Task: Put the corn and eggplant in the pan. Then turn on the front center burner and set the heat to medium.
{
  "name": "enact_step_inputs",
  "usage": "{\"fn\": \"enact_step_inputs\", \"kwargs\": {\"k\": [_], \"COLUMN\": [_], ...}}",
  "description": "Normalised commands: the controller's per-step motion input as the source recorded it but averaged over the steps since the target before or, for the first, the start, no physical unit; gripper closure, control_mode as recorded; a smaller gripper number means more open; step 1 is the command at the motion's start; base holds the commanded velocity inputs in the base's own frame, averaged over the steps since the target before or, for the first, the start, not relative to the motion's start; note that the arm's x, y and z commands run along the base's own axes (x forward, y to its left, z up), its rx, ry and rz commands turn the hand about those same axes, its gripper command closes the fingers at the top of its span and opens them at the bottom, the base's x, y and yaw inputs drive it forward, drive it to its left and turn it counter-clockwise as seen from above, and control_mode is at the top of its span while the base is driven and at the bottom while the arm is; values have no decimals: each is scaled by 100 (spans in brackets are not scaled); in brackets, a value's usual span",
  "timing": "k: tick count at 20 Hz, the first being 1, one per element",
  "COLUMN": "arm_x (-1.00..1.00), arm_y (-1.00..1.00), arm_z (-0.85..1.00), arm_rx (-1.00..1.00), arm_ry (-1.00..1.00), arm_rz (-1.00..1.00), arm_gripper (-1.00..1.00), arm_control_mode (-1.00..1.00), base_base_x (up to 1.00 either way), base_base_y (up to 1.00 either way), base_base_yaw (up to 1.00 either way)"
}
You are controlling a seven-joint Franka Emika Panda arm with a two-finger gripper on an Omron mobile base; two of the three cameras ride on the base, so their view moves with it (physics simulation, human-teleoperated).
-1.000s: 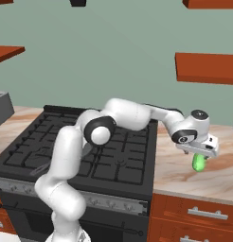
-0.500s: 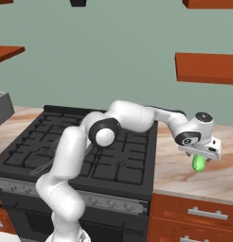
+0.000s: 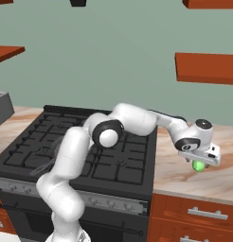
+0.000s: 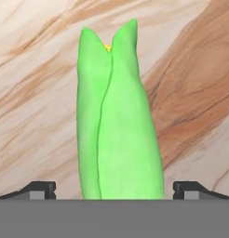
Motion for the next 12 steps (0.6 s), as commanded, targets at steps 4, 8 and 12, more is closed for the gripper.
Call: {"fn": "enact_step_inputs", "kwargs": {"k": [4,8,12], "arm_x": [0,0,0], "arm_y": [0,0,0], "arm_z": [-36,-17,0], "arm_rx": [0,0,0], "arm_ry": [0,0,0], "arm_rz": [1,0,0], "arm_gripper": [-100,-100,100], "arm_control_mode": [-100,-100,-100], "base_base_x": [0,0,0], "base_base_y": [0,0,0], "base_base_yaw": [0,0,0]}}
